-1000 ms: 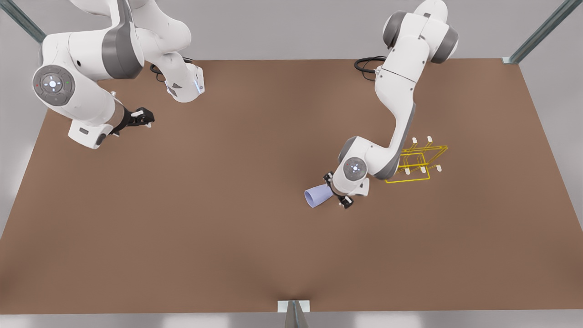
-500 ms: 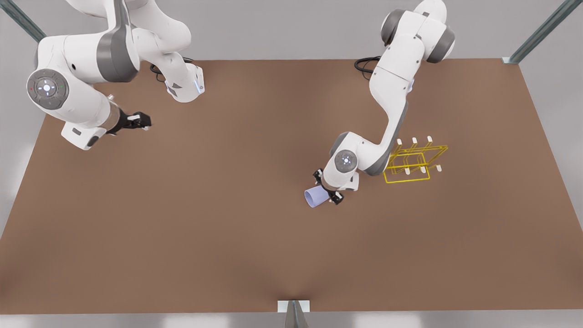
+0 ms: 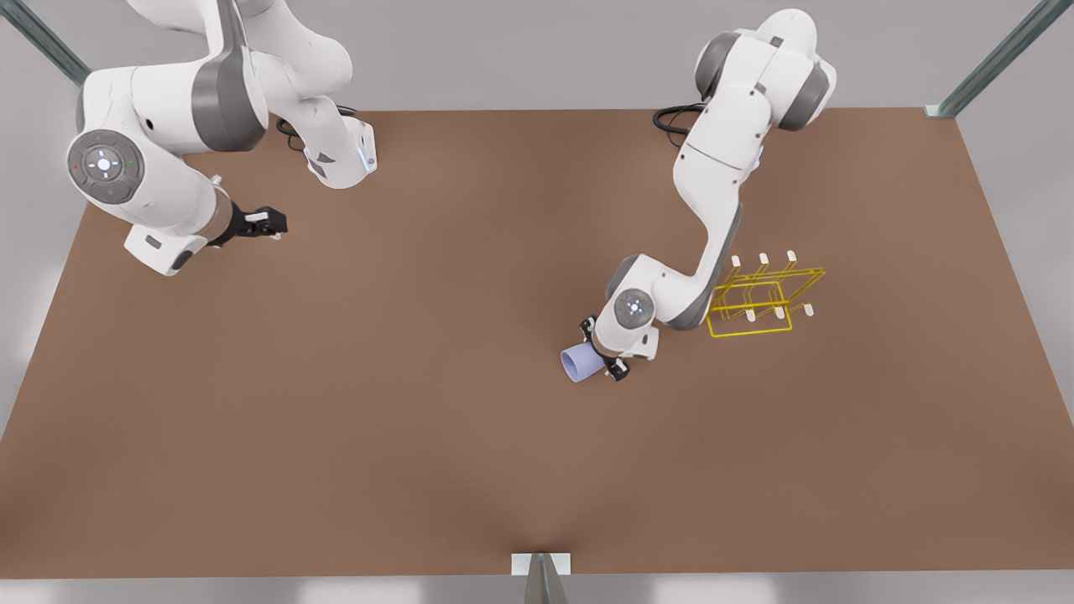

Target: Place the cup on the cup holder

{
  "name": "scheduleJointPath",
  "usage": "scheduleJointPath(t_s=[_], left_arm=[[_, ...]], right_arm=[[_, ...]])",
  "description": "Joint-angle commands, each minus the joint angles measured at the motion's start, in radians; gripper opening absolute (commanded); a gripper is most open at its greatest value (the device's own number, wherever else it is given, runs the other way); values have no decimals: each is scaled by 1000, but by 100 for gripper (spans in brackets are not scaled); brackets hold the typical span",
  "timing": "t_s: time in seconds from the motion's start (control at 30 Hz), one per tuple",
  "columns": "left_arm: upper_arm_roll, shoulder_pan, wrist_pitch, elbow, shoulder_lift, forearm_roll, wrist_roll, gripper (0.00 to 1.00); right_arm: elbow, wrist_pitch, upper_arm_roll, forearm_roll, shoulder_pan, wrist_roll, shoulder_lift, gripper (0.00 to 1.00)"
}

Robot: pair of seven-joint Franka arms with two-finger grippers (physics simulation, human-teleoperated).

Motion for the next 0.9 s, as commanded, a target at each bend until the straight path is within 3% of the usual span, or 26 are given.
scheduleJointPath(t_s=[0.0,0.1,0.13,0.17,0.2,0.4,0.6,0.67,0.77,0.83,0.87], left_arm=[[0,-2,27,0,9,-3,74,100],[-33,-2,27,0,12,-24,71,100],[-34,-2,27,0,12,-24,70,94],[-34,-2,27,0,12,-27,70,78],[-37,-3,27,0,12,-53,73,73],[-37,-3,30,2,35,-56,74,76],[-36,-3,12,7,12,-56,71,73],[-22,-2,-205,93,-14,-53,68,74],[24,-2,-324,138,-54,-6,73,74],[79,-2,-611,310,-50,157,62,74],[79,-6,-699,326,-50,304,59,74]], right_arm=[[1,-7,-1,0,-12,32,-2,100],[0,-7,-1,0,-12,33,-1,100],[-2,-7,-1,0,-12,33,-1,100],[-3,-7,-1,0,-12,33,-1,100],[-3,-9,-1,0,-10,33,-1,100],[-2,-7,-1,0,-1,35,1,100],[-2,-9,-1,0,0,35,1,100],[-3,-9,-1,0,0,35,1,100],[-3,-9,-1,0,0,35,1,100],[-2,-9,-1,-1,-1,33,1,100],[-2,-9,-1,0,-3,32,2,100]])
